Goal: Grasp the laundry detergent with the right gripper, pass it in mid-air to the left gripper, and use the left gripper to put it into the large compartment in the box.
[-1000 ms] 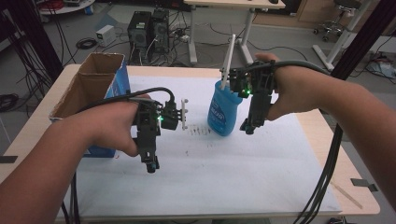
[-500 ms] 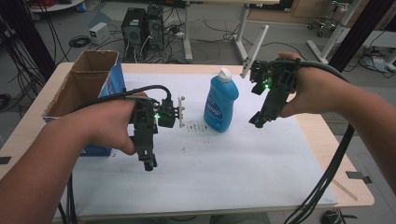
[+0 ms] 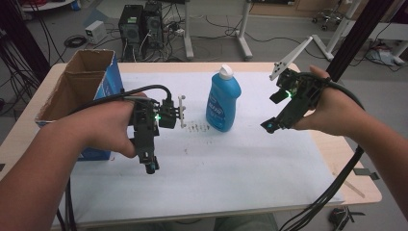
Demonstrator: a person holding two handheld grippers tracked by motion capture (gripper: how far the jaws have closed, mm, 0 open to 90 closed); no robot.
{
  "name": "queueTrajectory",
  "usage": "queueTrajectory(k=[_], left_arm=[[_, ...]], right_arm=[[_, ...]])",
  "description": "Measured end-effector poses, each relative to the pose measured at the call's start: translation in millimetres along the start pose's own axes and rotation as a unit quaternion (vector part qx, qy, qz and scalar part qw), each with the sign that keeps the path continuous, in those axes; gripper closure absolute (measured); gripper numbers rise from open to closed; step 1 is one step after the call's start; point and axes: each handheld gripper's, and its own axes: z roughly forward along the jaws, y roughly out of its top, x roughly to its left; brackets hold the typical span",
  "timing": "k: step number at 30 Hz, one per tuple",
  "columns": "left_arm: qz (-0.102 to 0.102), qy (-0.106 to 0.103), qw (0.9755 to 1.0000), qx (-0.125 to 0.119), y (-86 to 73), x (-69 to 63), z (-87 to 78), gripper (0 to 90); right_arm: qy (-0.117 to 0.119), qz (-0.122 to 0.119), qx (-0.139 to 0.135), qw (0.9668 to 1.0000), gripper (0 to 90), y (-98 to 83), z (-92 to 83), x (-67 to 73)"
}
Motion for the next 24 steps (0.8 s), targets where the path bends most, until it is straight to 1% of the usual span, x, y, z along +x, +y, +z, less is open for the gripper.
queueTrajectory(k=[3,5,6,9,15,17,18,19,20,22,23,24], left_arm=[[0.0,0.0,1.0,-0.001,-0.8,0.2,-0.2,1.7],[-0.001,-0.001,1.0,0.001,-1.2,0.7,-0.4,1.7],[-0.002,0.0,1.0,0.001,-1.2,0.9,-0.5,1.7],[-0.001,0.0,1.0,0.001,-1.3,0.9,0.0,1.7],[-0.002,0.0,1.0,0.001,-2.2,0.8,0.0,1.7],[-0.003,0.001,1.0,-0.001,-2.4,1.1,-0.2,1.7],[-0.003,0.001,1.0,-0.001,-2.4,1.1,-0.2,1.7],[-0.002,0.002,1.0,-0.002,-2.5,1.1,0.0,1.7],[-0.002,0.002,1.0,-0.002,-2.4,1.1,-0.3,1.7],[-0.002,0.001,1.0,-0.003,-2.5,0.3,-0.6,1.7],[-0.002,0.001,1.0,-0.003,-2.5,0.3,-0.6,1.7],[0.0,0.002,1.0,-0.005,-3.2,0.1,-0.9,1.7]], right_arm=[[-0.006,0.015,-0.021,0.9996,1.3,-5.6,4.4,-0.9],[-0.016,0.026,-0.039,0.9988,1.3,-8.7,8.4,-1.2],[-0.016,0.032,-0.048,0.9982,1.3,-10.0,11.0,-1.5],[-0.022,0.046,-0.063,0.9967,1.3,-11.8,18.4,-1.7],[-0.025,0.055,-0.086,0.9945,1.4,-7.7,29.7,-1.4],[-0.032,0.062,-0.095,0.993,1.4,-6.3,34.3,-1.7],[-0.032,0.062,-0.095,0.993,1.4,-6.3,34.3,-1.7],[-0.032,0.066,-0.103,0.992,1.4,-5.8,37.2,-2.1],[-0.036,0.075,-0.117,0.9896,1.3,-5.0,45.1,-3.2],[-0.039,0.08,-0.124,0.9883,1.4,-4.3,51.7,-3.6],[-0.039,0.08,-0.124,0.9883,1.4,-4.3,51.7,-3.6],[-0.042,0.086,-0.129,0.9871,1.4,-3.9,57.7,-4.2]])
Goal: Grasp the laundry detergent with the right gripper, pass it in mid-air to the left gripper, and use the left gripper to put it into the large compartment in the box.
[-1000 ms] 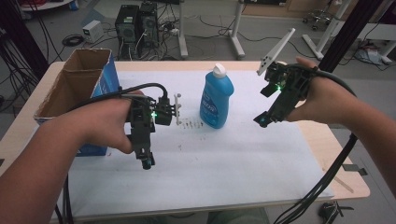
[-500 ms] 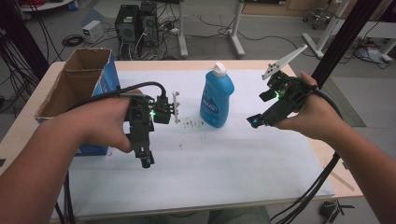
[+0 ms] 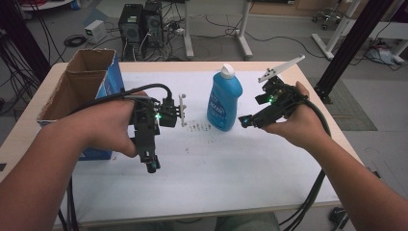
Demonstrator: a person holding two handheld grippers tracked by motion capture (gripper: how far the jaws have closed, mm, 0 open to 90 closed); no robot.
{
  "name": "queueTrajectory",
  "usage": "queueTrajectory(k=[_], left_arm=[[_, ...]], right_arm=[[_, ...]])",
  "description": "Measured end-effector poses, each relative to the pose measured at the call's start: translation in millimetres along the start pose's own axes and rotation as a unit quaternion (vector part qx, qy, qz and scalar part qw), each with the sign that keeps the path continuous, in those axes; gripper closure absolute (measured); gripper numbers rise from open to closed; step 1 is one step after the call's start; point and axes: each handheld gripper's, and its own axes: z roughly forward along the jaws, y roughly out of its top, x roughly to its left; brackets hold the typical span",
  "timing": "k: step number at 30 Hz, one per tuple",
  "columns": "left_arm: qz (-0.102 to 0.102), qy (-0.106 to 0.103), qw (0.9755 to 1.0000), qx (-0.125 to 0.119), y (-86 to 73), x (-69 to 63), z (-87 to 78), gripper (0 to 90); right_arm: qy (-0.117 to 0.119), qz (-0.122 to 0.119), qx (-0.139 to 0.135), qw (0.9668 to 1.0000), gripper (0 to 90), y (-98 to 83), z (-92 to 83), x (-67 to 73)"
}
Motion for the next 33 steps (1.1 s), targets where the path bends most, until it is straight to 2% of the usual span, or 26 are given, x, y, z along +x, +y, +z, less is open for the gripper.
queueTrajectory(k=[6,13,16,17,24,27,29,33], left_arm=[[-0.003,0.001,1.0,-0.001,-2.6,0.1,-0.6,1.7],[-0.003,0.0,1.0,0.001,-4.8,-0.2,-1.3,1.7],[-0.002,0.0,1.0,0.001,-5.0,0.3,-1.3,1.7],[0.0,0.0,1.0,0.001,-4.6,0.4,-1.4,1.7],[-0.001,0.0,1.0,-0.002,-5.1,0.7,-1.5,1.7],[0.0,-0.001,1.0,0.0,-4.0,1.7,-1.1,1.7],[0.0,-0.001,1.0,0.0,-4.0,1.7,-1.1,1.7],[0.003,-0.002,1.0,0.0,-2.6,2.0,-0.4,1.7]], right_arm=[[-0.012,0.017,-0.024,0.9995,1.4,-2.8,16.1,-1.1],[-0.016,0.024,-0.024,0.9993,1.3,-5.0,32.1,-1.9],[-0.017,0.037,-0.039,0.9984,1.4,-7.2,40.0,-3.0],[-0.021,0.044,-0.047,0.9977,1.3,-8.6,44.9,-2.8],[-0.034,0.05,-0.072,0.9956,1.4,-10.8,53.8,-4.1],[-0.035,0.059,-0.095,0.9931,1.3,-11.5,60.2,-4.7],[-0.037,0.061,-0.099,0.9925,1.3,-11.2,62.0,-4.5],[-0.039,0.077,-0.117,0.9893,1.3,-9.2,72.0,-2.3]])
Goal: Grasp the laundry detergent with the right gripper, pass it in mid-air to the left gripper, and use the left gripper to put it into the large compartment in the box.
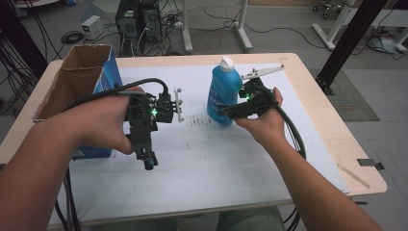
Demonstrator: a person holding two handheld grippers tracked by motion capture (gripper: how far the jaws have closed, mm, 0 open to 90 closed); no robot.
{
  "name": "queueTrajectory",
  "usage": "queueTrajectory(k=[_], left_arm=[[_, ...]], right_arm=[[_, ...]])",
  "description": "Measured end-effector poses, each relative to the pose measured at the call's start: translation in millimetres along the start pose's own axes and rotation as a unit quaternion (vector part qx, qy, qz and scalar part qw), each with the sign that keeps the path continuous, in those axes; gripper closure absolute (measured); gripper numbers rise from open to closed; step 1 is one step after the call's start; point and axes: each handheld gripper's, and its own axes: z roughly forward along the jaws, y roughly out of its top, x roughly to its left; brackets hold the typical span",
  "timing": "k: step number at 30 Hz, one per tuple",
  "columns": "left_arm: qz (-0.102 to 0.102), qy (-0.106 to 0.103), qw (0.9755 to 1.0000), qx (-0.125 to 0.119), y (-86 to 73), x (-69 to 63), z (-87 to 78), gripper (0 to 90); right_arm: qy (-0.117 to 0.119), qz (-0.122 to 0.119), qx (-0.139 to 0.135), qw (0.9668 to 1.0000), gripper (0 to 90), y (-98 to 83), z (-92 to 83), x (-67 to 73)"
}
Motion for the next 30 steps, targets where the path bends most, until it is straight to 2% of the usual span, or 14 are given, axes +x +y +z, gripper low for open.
queueTrajectory(k=[7,15,25,30], left_arm=[[-0.001,0.001,1.0,0.001,-1.6,0.1,-0.7,1.7],[0.001,0.001,1.0,0.001,-2.1,0.7,-0.2,1.7],[0.001,0.001,1.0,0.0,-2.2,1.4,-0.1,1.7],[0.001,0.001,1.0,0.005,-3.3,1.6,0.9,1.7]], right_arm=[[0.001,0.021,-0.019,0.9996,1.3,-3.9,9.3,-2.1],[-0.002,0.035,-0.046,0.9983,1.4,-6.9,16.2,-0.8],[-0.003,0.036,-0.058,0.9977,3.4,-7.8,19.5,-2.7],[0.0,0.051,-0.067,0.9965,4.6,-8.4,20.5,-6.1]])
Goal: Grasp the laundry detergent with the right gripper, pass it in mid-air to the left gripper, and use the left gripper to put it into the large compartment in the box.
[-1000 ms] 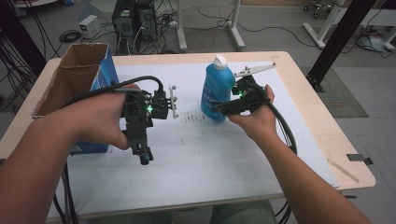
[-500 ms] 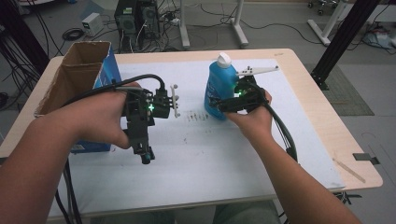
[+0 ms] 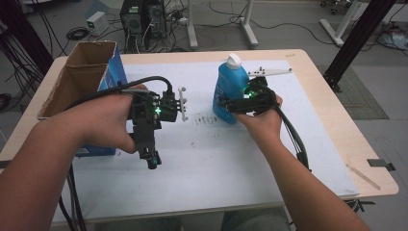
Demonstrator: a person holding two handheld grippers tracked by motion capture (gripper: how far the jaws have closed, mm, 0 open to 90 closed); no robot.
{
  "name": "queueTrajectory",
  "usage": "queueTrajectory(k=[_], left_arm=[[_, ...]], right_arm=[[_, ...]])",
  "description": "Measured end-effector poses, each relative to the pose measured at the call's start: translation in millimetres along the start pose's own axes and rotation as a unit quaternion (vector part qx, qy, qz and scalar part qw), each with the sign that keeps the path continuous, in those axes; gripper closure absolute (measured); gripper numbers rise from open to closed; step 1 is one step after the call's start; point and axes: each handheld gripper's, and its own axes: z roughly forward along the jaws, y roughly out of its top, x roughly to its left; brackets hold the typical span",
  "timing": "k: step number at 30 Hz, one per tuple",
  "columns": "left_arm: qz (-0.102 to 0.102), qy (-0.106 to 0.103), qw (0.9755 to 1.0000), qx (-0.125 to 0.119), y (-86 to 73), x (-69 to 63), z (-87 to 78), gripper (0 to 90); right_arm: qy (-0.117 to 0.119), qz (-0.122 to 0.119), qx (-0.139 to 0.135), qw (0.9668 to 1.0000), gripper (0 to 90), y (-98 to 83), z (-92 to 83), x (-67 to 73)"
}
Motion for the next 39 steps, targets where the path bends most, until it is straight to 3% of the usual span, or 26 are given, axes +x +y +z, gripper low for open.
queueTrajectory(k=[8,11,39], left_arm=[[-0.003,0.0,1.0,0.0,-2.4,1.9,0.6,1.7],[-0.004,-0.001,1.0,0.0,-2.1,2.4,1.0,1.7],[-0.007,-0.002,1.0,-0.002,-5.2,3.5,1.9,1.7]], right_arm=[[-0.001,-0.006,-0.005,1.0,8.1,-0.6,2.0,1.0],[0.005,-0.008,-0.007,0.9999,13.4,-0.7,1.9,1.2],[-0.002,-0.013,-0.012,0.9998,19.7,-2.1,5.9,0.9]])
